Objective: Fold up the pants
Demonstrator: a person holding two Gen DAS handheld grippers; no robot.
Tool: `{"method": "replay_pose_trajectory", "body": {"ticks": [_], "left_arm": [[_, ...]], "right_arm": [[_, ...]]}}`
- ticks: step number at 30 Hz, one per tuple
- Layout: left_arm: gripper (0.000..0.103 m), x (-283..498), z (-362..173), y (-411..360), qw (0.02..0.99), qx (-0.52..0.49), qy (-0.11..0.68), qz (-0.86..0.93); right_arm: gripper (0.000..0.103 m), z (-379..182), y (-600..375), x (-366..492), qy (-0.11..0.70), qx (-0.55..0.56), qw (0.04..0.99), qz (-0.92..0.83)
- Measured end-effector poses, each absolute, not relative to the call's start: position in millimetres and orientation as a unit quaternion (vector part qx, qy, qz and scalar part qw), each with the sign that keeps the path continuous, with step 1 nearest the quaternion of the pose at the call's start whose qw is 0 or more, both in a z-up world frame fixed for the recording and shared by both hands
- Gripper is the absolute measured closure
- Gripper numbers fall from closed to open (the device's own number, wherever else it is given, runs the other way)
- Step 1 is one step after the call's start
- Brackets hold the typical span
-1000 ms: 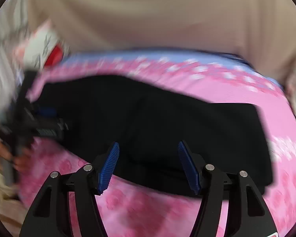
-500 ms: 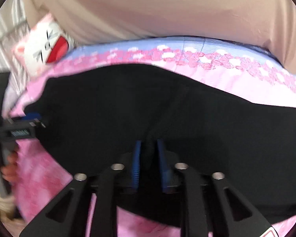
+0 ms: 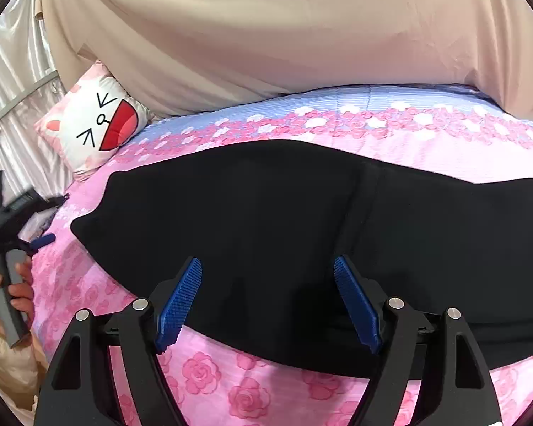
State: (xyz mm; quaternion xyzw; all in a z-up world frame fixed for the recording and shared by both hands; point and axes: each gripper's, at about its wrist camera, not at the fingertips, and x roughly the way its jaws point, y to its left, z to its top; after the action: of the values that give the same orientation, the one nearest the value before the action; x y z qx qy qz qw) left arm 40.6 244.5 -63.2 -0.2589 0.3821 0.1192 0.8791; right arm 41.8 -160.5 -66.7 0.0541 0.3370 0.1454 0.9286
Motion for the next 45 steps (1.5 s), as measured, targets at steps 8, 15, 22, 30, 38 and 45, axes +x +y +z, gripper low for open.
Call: {"method": "replay_pose_trajectory", "body": {"ticks": [8, 15, 22, 30, 38, 45], "left_arm": [[0.014, 79.8, -97.3, 249.3, 0.860, -0.304, 0.395, 0.111], [0.079, 108.3, -44.0, 198.0, 0.896, -0.225, 0.380, 0.040], [0.067, 100.2, 24.5, 21.7, 0.931, -0.084, 0.330, -0.132], [0.026, 107.4, -47.2, -55.0, 0.865, -0.074, 0.467, -0.166], [0.005, 67.8, 24.6, 10.0, 0.936, -0.045, 0.339, -0.079], [0.005, 72.2, -1.5, 67.6, 0.925, -0.002, 0.378, 0.034]], "right_arm": [[0.025, -68.1, -163.3, 40.7, 0.337, 0.074, 0.928, 0.142], [0.025, -64.5, -202.3, 25.3, 0.316, 0.110, 0.936, 0.109], [0.024, -58.5, -261.0, 14.6, 0.288, 0.180, 0.938, 0.068], [0.023, -58.1, -312.0, 0.5, 0.286, 0.226, 0.930, 0.040], [0.023, -41.5, -271.0, 42.2, 0.302, 0.231, 0.912, 0.153], [0.021, -38.6, -179.7, 98.4, 0.373, 0.139, 0.891, 0.217]]}}
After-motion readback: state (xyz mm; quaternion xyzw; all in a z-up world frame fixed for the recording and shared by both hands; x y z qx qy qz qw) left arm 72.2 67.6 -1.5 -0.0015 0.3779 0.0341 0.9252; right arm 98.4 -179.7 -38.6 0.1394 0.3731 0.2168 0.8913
